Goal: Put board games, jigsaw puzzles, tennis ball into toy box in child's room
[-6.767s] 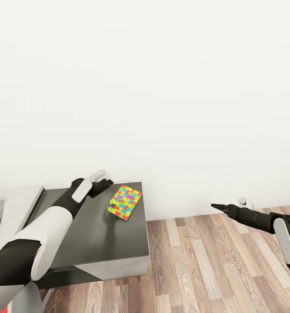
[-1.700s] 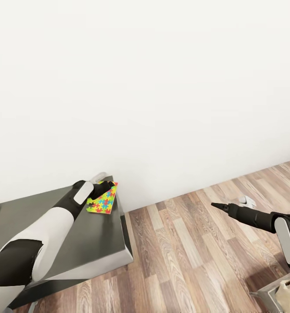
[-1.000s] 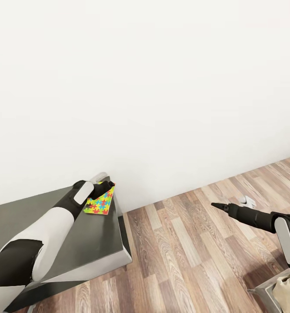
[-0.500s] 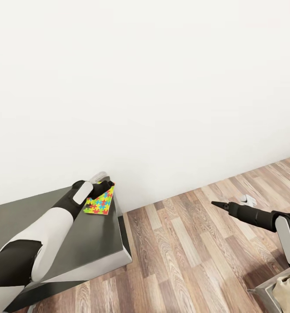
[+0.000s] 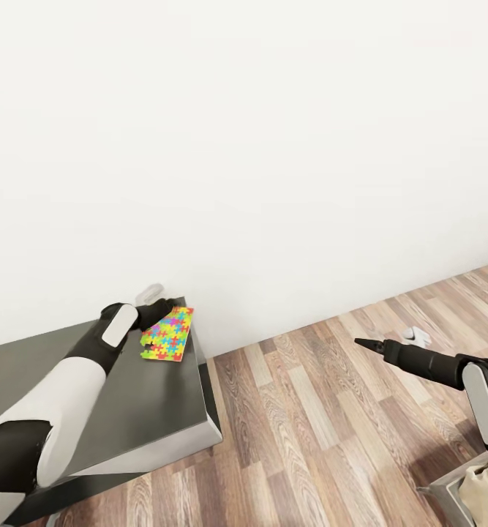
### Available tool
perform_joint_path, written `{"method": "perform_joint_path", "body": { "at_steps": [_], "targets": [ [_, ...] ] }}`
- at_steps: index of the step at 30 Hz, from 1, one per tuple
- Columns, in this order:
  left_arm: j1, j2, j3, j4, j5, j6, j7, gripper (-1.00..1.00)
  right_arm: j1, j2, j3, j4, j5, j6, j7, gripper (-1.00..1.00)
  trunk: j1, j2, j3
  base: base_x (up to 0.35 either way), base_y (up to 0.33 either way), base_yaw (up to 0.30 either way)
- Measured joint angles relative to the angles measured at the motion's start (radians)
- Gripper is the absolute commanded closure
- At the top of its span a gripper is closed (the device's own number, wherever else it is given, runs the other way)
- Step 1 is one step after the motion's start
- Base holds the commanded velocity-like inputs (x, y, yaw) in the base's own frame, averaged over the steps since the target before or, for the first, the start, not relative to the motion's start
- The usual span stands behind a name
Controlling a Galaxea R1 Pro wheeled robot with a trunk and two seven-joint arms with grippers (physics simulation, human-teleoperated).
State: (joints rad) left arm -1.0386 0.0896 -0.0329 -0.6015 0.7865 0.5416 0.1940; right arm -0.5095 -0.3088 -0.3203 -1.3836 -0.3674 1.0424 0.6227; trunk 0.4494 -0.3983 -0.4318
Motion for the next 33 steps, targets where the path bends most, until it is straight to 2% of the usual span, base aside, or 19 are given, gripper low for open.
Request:
{"method": "perform_joint_path", "body": {
  "at_steps": [6, 8, 11, 14, 17, 19, 24, 33],
  "targets": [
    [0.025, 0.023, 0.033, -0.040, 0.000, 0.016, -0.002, -1.00, 0.001, 0.000, 0.003, -0.001, 0.001, 0.000, -0.001, -1.00, 0.000, 0.000, 0.000, 0.000, 0.000, 0.000],
    [0.039, 0.042, 0.052, -0.059, -0.002, 0.022, -0.002, -1.00, 0.001, 0.000, 0.004, -0.001, 0.001, 0.000, -0.001, -1.00, 0.000, 0.000, 0.000, 0.000, 0.000, 0.000],
    [0.045, 0.052, 0.060, -0.067, -0.002, 0.024, -0.001, -1.00, 0.001, 0.000, 0.005, -0.001, 0.001, 0.000, -0.001, -1.00, 0.000, 0.000, 0.000, 0.000, 0.000, 0.000],
    [0.060, 0.078, 0.075, -0.080, -0.007, 0.025, 0.004, -1.00, 0.001, 0.000, 0.006, -0.001, 0.001, 0.000, -0.001, -1.00, 0.000, 0.000, 0.000, 0.000, 0.000, 0.000],
    [0.066, 0.086, 0.078, -0.082, -0.008, 0.024, 0.006, -1.00, 0.001, 0.000, 0.006, -0.001, 0.001, 0.000, -0.001, -1.00, 0.000, 0.000, 0.000, 0.000, 0.000, 0.000],
    [0.075, 0.101, 0.083, -0.081, -0.011, 0.023, 0.009, -1.00, 0.001, 0.000, 0.007, -0.001, 0.001, 0.000, 0.000, -1.00, 0.000, 0.000, 0.000, 0.000, 0.000, 0.000],
    [0.083, 0.117, 0.087, -0.073, -0.013, 0.017, 0.012, -1.00, 0.001, 0.000, 0.007, -0.001, 0.001, 0.000, 0.000, -1.00, 0.000, 0.000, 0.000, 0.000, 0.000, 0.000],
    [0.088, 0.130, 0.090, -0.031, -0.015, -0.014, 0.014, -1.00, 0.001, 0.000, 0.008, -0.001, 0.001, 0.000, 0.000, -1.00, 0.000, 0.000, 0.000, 0.000, 0.000, 0.000]
  ]
}}
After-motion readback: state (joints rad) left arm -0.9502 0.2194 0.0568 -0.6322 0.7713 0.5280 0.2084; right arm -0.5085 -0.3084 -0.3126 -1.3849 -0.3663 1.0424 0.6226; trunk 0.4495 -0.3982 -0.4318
